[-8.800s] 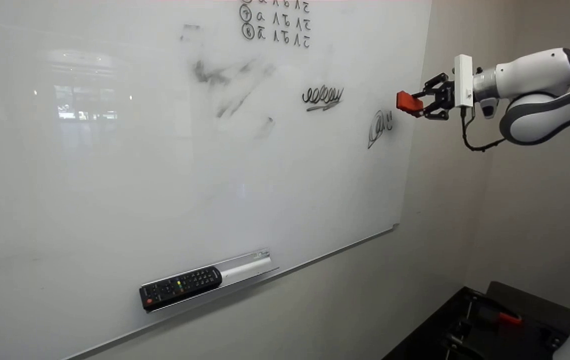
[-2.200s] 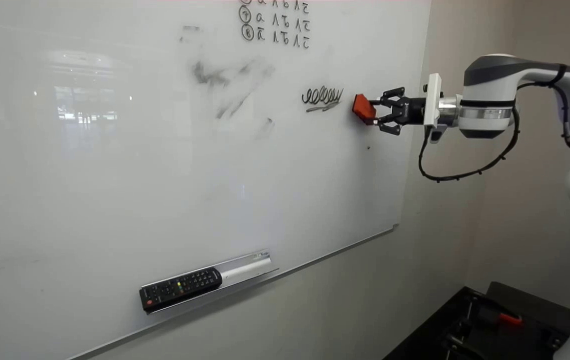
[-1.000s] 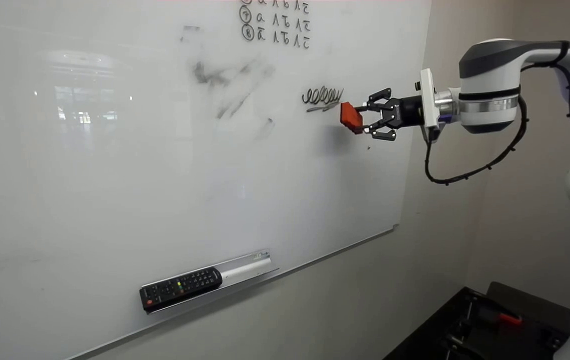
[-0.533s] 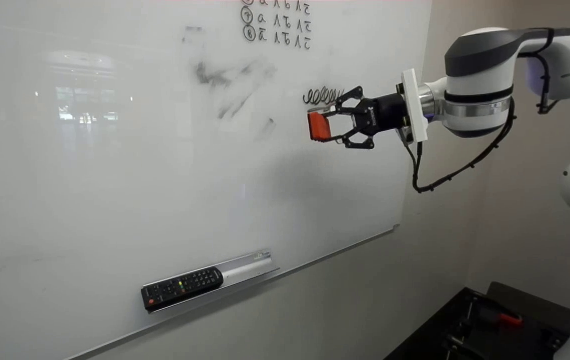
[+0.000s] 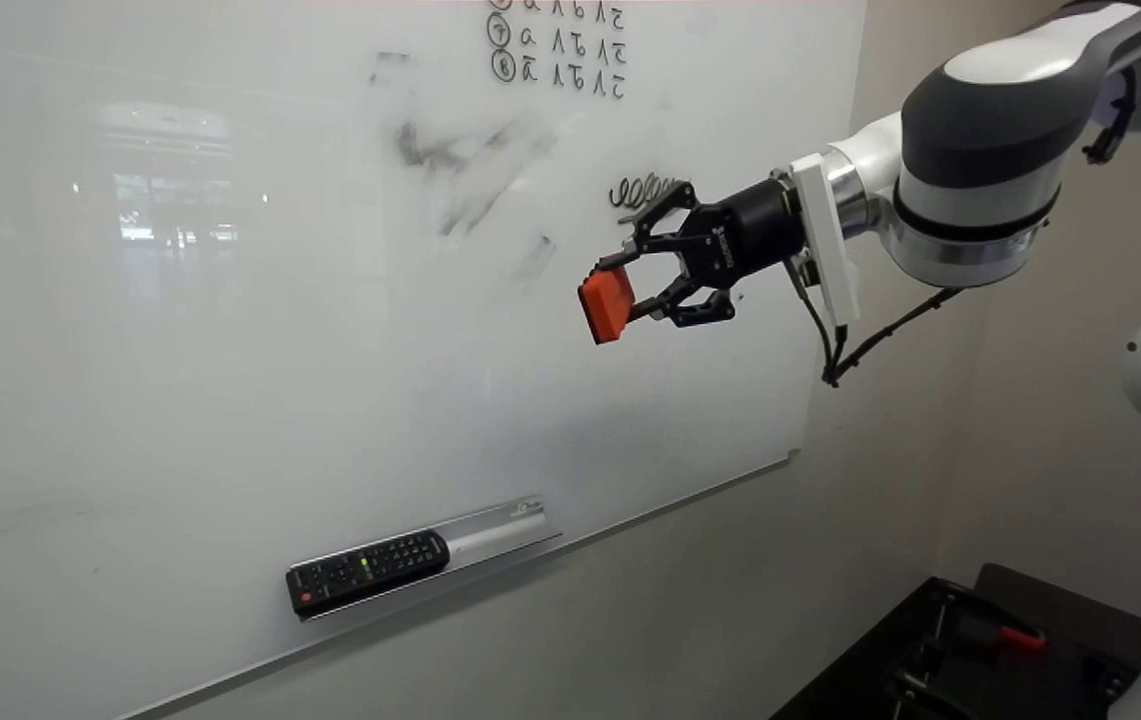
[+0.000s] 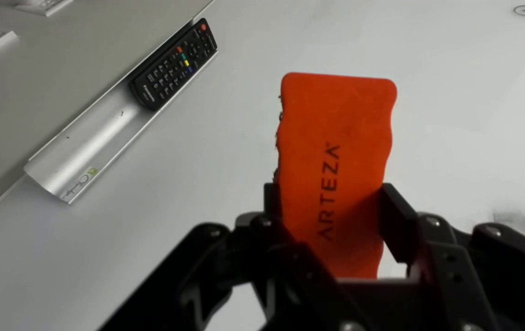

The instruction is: Use the duster to erase the right part of the white board

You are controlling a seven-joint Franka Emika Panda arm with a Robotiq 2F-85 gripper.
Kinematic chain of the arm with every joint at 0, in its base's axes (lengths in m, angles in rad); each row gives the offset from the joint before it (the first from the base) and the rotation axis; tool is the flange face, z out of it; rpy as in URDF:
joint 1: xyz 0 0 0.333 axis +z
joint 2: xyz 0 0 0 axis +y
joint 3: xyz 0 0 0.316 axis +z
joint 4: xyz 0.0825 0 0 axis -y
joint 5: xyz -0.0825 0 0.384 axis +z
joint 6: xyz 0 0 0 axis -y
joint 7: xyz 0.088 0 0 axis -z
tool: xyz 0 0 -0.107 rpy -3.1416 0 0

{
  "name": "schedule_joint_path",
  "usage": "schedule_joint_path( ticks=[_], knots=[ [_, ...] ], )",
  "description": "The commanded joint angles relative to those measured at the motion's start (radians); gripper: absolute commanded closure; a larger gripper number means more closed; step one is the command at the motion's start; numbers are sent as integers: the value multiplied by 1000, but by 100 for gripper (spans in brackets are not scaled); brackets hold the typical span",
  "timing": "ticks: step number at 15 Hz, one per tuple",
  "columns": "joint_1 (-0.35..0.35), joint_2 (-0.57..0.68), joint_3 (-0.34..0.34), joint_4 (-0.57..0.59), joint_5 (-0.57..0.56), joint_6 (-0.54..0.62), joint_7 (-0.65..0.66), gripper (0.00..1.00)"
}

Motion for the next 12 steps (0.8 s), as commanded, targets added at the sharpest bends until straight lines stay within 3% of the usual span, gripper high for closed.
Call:
schedule_joint_path(
  ticks=[1, 3, 4, 9, 12],
  knots=[
    [-8, 26, 14, 0, 0, 0, 6, 47],
    [-13, 59, 21, 3, 0, 0, 15, 47],
    [-14, 64, 21, 3, 0, 0, 16, 72],
    [-62, 298, 197, 61, 26, -62, -39, 72],
    [-145, 417, 344, 93, 31, -85, -73, 72]
  ],
)
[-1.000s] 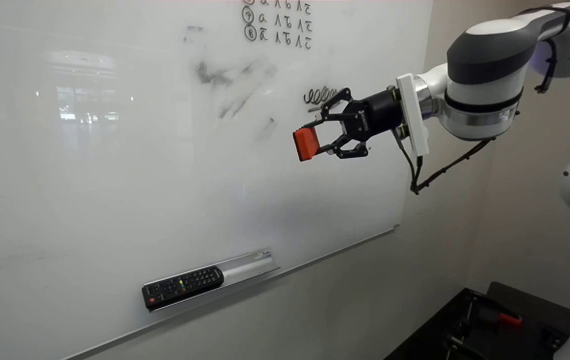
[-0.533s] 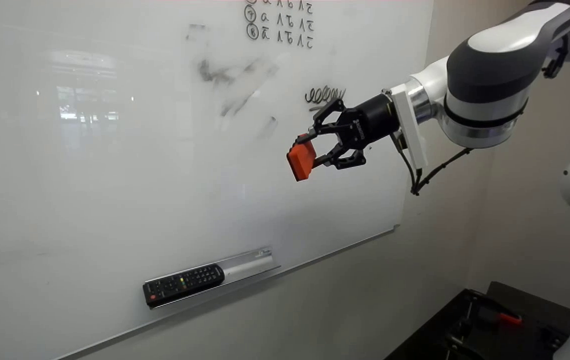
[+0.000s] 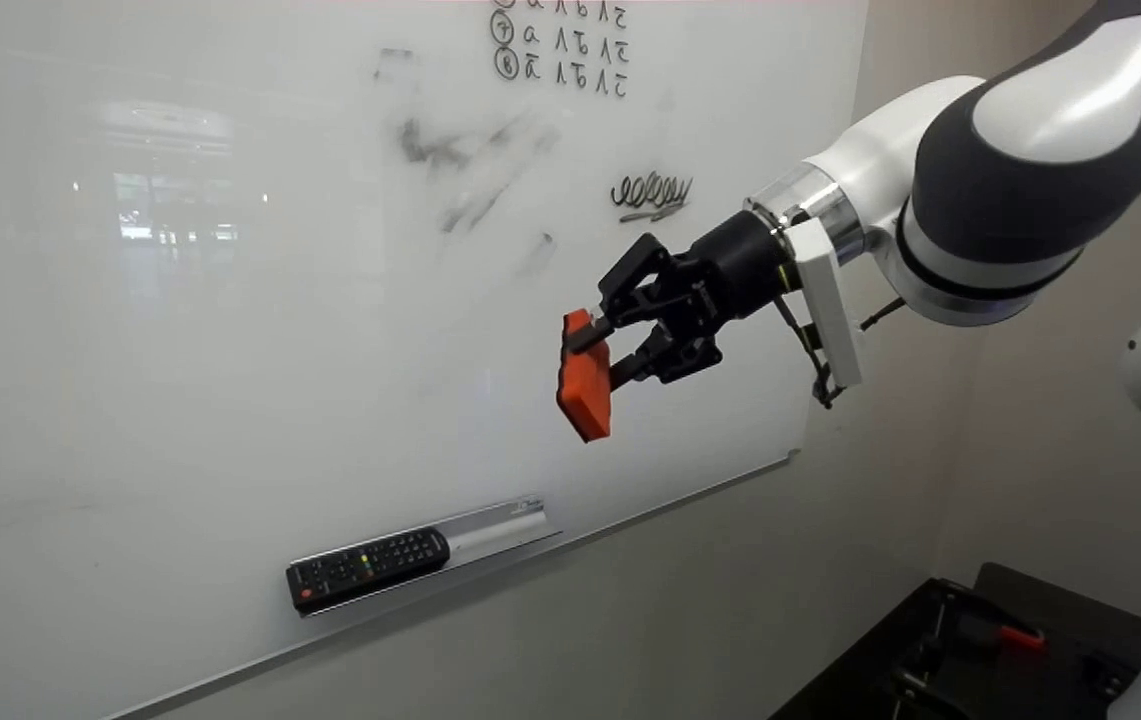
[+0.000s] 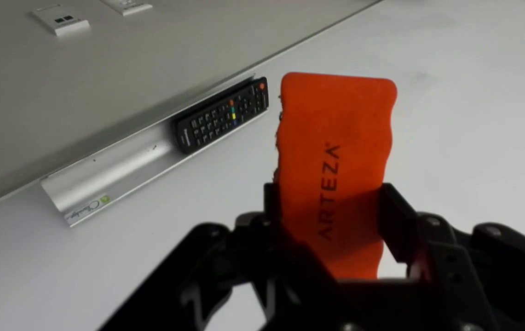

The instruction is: Use the duster to erase the right part of the white board

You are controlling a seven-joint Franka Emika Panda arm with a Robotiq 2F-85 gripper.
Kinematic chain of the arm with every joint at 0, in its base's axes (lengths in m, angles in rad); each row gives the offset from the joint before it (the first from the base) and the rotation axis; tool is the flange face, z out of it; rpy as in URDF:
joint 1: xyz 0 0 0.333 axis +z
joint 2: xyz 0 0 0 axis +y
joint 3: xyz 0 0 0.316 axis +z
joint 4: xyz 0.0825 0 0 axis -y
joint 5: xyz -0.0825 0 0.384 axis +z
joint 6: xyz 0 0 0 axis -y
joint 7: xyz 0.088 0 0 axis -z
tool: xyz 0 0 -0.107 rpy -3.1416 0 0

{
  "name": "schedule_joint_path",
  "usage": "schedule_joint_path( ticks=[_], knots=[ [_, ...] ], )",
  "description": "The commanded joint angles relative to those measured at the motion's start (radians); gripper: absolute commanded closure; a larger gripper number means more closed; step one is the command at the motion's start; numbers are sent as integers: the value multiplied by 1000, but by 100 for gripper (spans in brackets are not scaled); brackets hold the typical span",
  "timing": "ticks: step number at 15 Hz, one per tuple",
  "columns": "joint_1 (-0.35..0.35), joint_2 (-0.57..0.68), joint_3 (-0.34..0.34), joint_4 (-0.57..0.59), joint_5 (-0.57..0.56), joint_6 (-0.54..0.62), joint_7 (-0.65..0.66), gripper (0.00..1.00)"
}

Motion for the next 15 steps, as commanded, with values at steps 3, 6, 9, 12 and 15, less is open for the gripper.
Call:
schedule_joint_path(
  ticks=[3, 6, 9, 12, 15],
  knots=[
    [-297, 258, 311, 80, -59, -33, -39, 72],
    [-412, 324, 386, 95, 62, 17, -285, 72],
    [-487, 349, 413, 86, 148, 110, -507, 72],
    [-576, 267, 457, 131, 201, 57, -733, 72],
    [-625, 204, 532, 129, 207, 55, -813, 72]
  ],
)
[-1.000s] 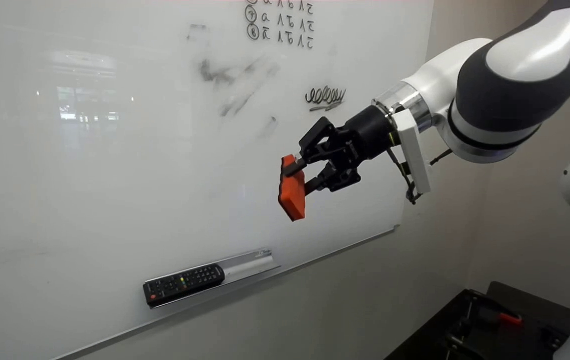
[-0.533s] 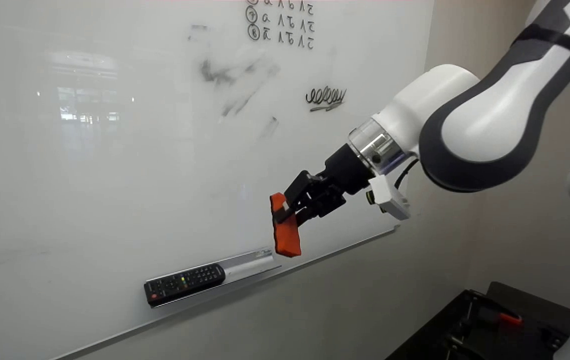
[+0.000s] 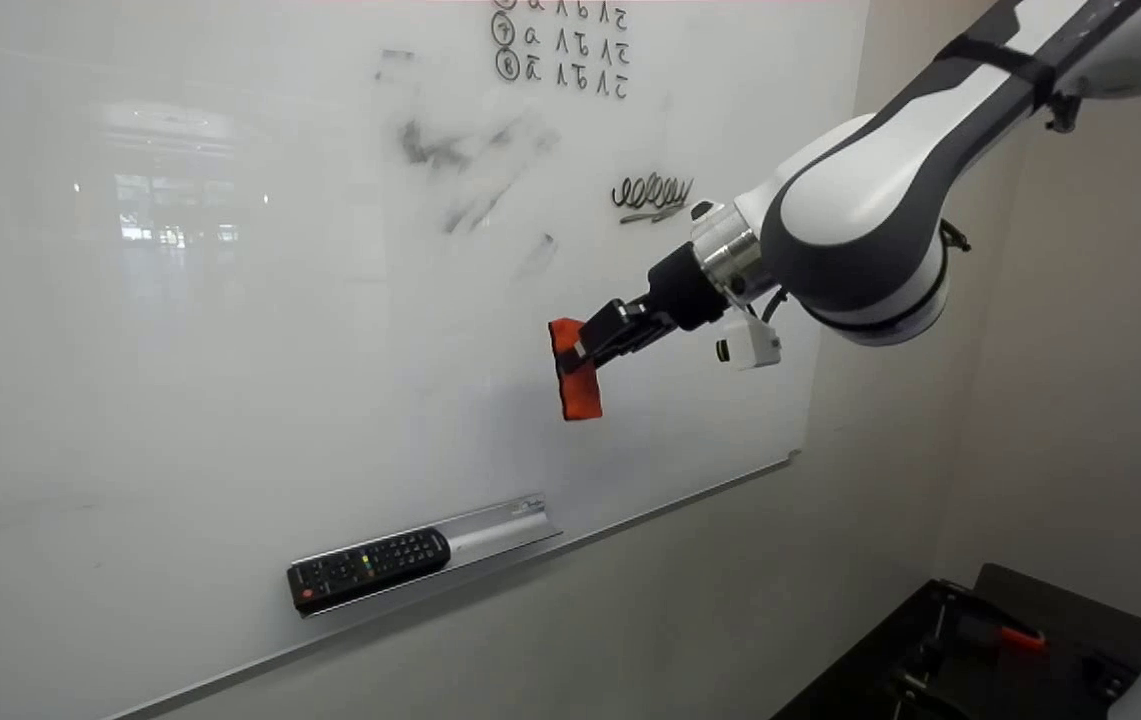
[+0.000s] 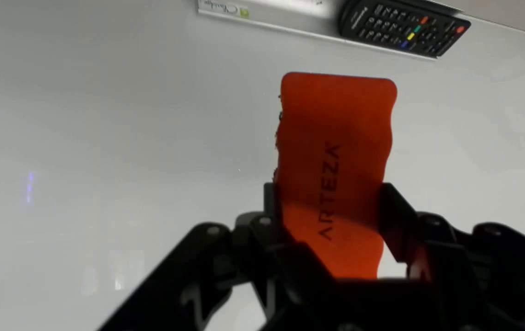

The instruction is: Use the duster to erase the right part of the white board

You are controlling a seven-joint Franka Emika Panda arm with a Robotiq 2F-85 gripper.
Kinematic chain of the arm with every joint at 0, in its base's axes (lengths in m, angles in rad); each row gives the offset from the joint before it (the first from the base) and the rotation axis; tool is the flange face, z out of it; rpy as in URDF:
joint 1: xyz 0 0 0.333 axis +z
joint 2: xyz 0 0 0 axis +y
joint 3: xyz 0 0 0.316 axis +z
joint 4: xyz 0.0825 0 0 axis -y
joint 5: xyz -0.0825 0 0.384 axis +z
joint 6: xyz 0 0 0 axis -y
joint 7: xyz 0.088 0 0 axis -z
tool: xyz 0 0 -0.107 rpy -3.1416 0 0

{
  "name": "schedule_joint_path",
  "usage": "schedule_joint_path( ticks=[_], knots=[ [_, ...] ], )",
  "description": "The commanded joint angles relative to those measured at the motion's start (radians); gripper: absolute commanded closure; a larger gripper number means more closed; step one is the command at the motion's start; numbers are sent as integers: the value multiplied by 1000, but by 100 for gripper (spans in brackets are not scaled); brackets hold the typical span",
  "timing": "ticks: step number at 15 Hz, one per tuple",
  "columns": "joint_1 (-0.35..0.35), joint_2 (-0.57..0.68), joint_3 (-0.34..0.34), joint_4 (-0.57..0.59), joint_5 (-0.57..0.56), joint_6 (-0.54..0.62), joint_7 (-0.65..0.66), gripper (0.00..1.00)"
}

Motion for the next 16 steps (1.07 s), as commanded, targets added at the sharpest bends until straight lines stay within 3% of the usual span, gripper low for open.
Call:
schedule_joint_path(
  ticks=[1, 2, 3, 7, 8, 11, 16],
  knots=[
    [-40, -105, 89, -21, 12, 0, -66, 72],
    [-24, -43, 48, 1, 2, -1, -36, 72],
    [-23, -57, 57, 0, 2, -5, -37, 47],
    [-22, -43, 50, -3, 2, -6, -37, 47],
    [-22, -41, 50, -3, 2, -6, -37, 72],
    [-49, 3, 119, 8, 50, -7, -95, 72],
    [-317, 53, 357, 47, 235, -8, -455, 72]
  ],
)
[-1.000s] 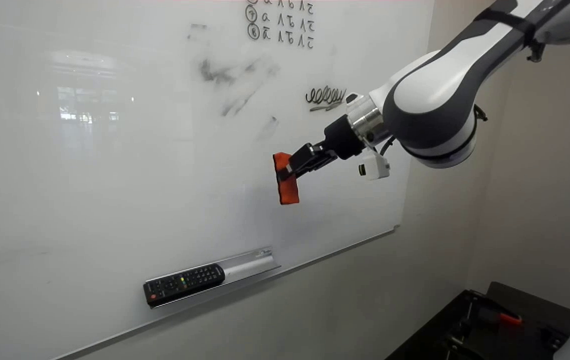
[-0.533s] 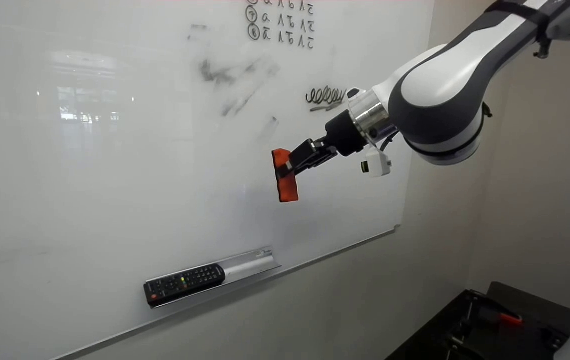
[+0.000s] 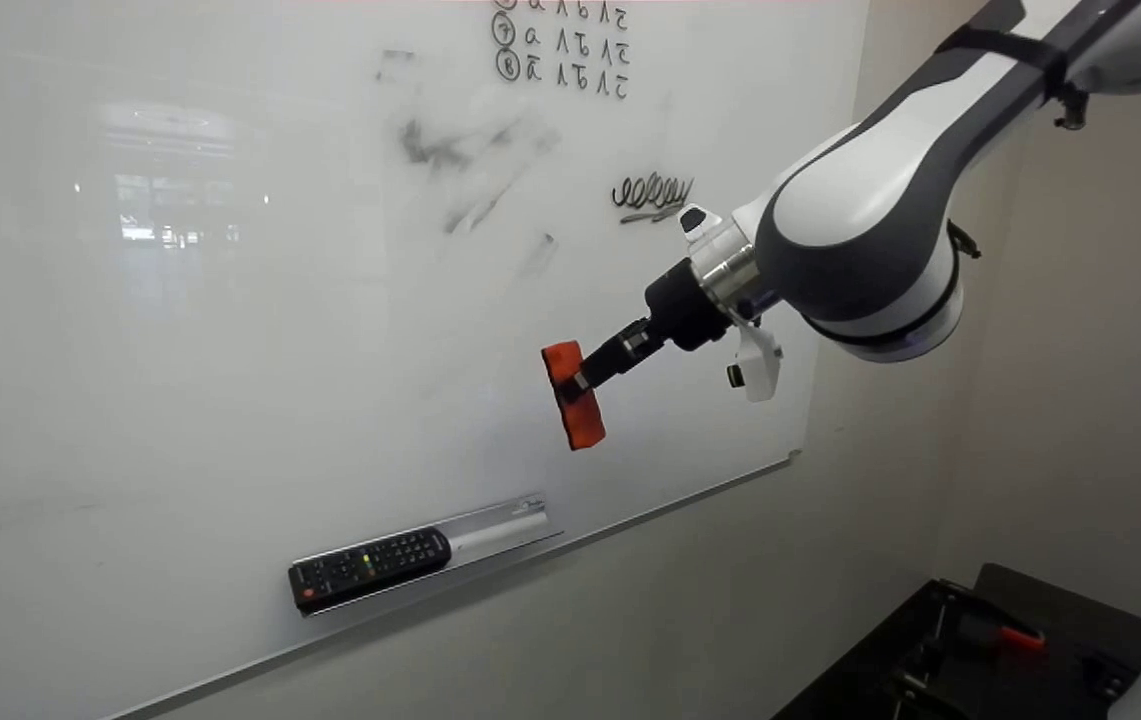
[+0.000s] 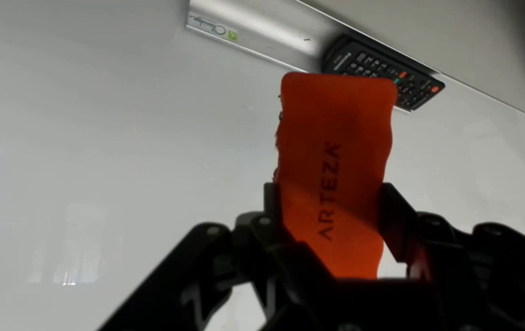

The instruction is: Use the duster to erase the right part of the white board

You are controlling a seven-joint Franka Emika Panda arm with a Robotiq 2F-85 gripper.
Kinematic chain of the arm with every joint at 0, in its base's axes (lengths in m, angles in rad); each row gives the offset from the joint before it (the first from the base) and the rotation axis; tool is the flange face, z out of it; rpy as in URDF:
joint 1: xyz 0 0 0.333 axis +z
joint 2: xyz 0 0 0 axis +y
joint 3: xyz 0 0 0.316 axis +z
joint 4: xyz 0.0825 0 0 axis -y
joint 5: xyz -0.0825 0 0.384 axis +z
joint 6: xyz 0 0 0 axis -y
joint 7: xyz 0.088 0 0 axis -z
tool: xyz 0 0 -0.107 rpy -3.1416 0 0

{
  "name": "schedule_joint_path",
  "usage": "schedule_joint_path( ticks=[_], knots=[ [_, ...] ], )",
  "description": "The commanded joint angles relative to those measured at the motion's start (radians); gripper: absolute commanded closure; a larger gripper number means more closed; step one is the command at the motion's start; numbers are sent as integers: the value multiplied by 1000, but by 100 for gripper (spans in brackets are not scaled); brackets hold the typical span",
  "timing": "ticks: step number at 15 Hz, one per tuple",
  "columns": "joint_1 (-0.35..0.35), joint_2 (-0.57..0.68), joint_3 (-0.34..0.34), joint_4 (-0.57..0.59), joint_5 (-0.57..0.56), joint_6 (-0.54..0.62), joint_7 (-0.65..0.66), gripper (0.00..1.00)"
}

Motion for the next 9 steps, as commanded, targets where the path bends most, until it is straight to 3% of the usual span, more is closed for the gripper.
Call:
schedule_joint_path(
  ticks=[1, 3, 4, 5, 9],
  knots=[
    [-195, 12, 154, 36, 130, 0, -270, 72],
    [-250, -17, 222, 38, 208, 0, -363, 72],
    [-233, -25, 236, 41, 195, 0, -324, 72],
    [-221, 6, 188, 31, 164, 0, -304, 47],
    [-224, -8, 230, 37, 166, 0, -305, 47]
  ],
)
